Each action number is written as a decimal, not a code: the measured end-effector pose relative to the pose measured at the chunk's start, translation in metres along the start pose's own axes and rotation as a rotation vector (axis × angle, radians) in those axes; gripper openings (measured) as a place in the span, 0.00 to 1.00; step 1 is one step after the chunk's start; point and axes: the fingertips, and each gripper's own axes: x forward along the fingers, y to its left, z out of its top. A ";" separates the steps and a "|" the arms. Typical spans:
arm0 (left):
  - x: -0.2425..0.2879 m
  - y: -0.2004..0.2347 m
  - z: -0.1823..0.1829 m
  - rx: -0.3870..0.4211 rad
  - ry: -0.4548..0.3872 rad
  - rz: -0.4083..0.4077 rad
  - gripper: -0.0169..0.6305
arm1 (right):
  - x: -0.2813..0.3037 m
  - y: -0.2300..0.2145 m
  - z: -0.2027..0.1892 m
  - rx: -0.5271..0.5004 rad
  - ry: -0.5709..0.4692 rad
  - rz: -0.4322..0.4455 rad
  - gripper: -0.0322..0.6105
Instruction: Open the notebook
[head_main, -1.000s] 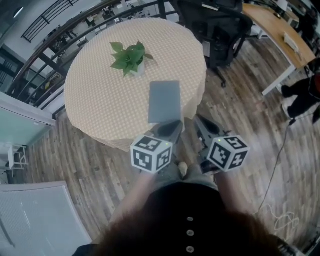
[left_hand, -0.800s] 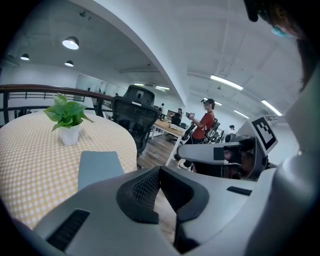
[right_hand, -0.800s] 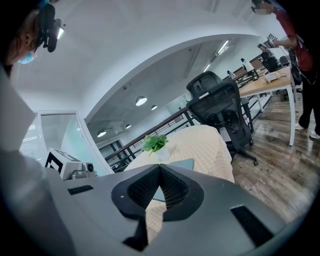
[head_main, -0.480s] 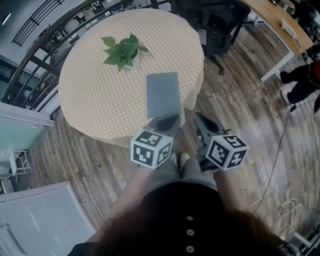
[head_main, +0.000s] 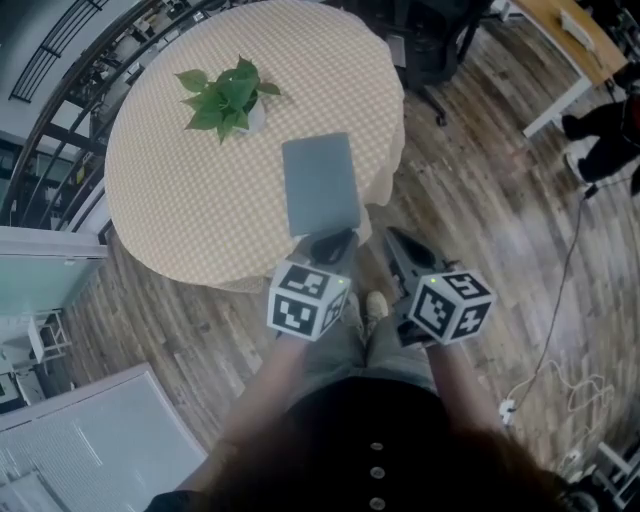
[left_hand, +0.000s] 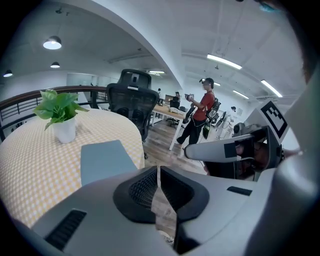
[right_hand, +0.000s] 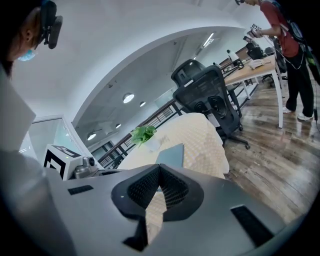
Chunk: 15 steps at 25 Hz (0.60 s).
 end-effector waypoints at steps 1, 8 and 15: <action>0.003 0.002 -0.003 0.011 0.010 0.007 0.05 | 0.002 -0.001 -0.004 0.006 0.008 -0.002 0.07; 0.029 0.012 -0.021 0.085 0.083 0.054 0.05 | 0.012 -0.020 -0.021 0.043 0.044 -0.025 0.07; 0.047 0.017 -0.031 0.122 0.123 0.085 0.08 | 0.019 -0.029 -0.030 0.084 0.056 -0.012 0.07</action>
